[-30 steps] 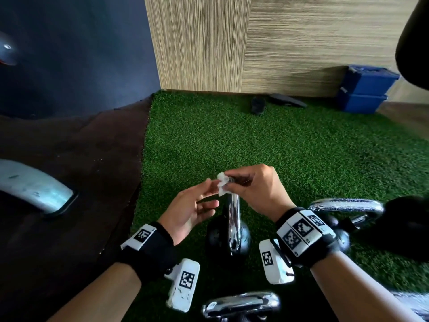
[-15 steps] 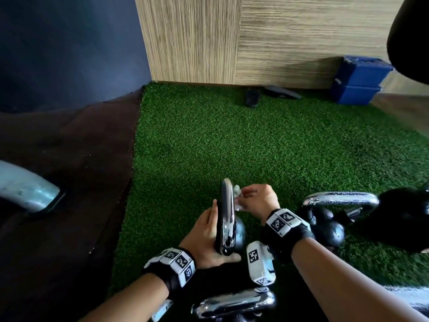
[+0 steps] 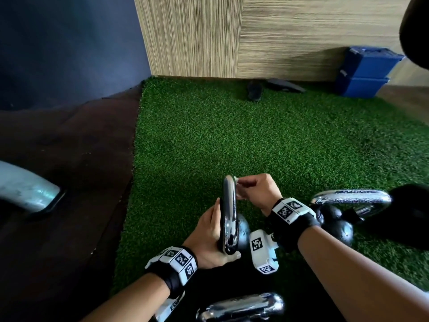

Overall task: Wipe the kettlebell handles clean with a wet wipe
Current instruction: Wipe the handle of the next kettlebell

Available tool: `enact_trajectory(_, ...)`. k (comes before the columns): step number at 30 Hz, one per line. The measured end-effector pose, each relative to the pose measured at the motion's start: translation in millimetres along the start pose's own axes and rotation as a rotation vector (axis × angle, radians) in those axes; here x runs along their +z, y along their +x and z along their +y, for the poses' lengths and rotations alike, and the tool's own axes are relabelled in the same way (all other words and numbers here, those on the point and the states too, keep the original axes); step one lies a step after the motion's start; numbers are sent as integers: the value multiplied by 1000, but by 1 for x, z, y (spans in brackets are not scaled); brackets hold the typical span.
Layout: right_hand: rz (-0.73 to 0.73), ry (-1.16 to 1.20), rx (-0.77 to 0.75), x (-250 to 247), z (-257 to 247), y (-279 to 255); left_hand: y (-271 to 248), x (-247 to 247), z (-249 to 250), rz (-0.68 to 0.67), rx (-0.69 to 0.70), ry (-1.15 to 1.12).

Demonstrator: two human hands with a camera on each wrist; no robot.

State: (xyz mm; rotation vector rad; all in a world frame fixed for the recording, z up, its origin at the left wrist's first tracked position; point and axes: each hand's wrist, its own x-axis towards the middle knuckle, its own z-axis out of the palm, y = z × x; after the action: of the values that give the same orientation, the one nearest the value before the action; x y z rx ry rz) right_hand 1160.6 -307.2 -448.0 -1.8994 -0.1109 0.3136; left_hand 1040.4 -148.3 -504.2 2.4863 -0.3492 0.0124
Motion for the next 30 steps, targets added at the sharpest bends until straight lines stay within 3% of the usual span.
enact_trajectory(4,-35,-24,23,2,9,-3,2,0,-1,-60,-93,-5)
enact_trajectory(6,9,-18,-35,4,5,-5,4,-1,-1,-80,-128,-26)
enact_trajectory(10,3,198,-153,-2,-9,-11,7,-6,-1,-90,-155,-62)
enact_trajectory(17,-55,-1,-341,-15,-15,-12,9,-11,-4,-151,-166,-75)
enact_trajectory(24,-199,-24,-358,-23,-27,-14,26,-22,-7,-250,-215,-59)
enact_trajectory(30,-343,-191,-335,-27,-46,-20,29,-23,-14,-223,-181,-175)
